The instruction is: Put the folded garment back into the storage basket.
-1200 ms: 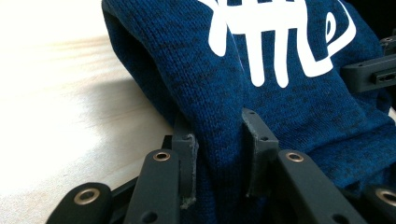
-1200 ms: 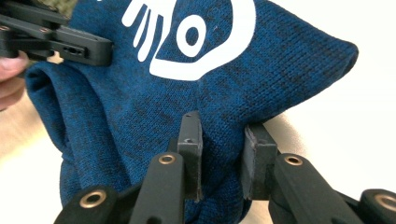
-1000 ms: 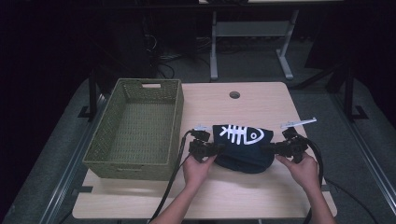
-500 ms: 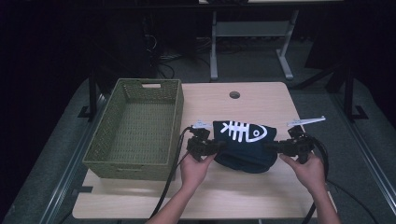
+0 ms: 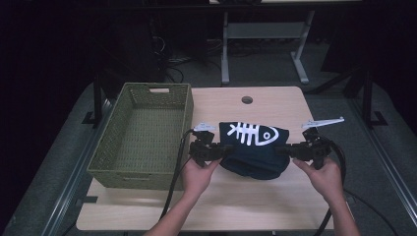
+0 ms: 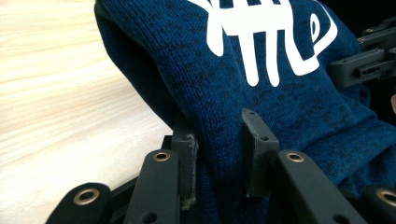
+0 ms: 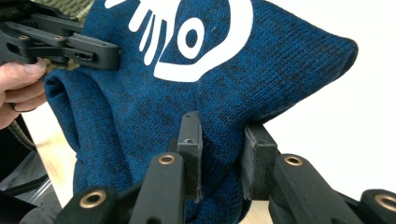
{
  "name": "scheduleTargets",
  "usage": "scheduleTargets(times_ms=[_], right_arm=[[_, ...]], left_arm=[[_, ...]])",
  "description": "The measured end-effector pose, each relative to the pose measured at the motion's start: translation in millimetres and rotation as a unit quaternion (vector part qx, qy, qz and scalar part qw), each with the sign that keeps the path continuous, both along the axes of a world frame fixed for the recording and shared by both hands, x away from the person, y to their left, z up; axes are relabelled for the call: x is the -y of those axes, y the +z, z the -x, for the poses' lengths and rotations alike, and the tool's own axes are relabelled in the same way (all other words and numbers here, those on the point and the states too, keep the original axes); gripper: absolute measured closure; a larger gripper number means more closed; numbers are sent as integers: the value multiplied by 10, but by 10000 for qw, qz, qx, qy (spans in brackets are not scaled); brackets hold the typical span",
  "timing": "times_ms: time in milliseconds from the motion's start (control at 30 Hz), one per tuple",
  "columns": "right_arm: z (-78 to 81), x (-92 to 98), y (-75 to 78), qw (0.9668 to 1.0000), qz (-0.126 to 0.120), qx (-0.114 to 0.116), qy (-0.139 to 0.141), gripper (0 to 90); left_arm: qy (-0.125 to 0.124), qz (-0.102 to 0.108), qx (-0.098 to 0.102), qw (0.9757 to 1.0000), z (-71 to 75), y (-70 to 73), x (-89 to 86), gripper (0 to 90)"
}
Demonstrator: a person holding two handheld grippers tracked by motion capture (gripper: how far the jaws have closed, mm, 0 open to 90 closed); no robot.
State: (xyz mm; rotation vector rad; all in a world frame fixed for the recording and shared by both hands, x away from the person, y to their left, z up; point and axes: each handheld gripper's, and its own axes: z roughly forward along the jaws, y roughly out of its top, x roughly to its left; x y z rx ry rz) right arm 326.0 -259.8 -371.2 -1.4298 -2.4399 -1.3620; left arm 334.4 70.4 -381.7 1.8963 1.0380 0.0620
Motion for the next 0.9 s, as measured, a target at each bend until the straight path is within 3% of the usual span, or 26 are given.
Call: scheduleTargets(times_ms=[900], right_arm=[[-16,-247,350,9992,-290,176,203,725]], left_arm=[[-21,40,110,9999,-10,397,-305,698]])
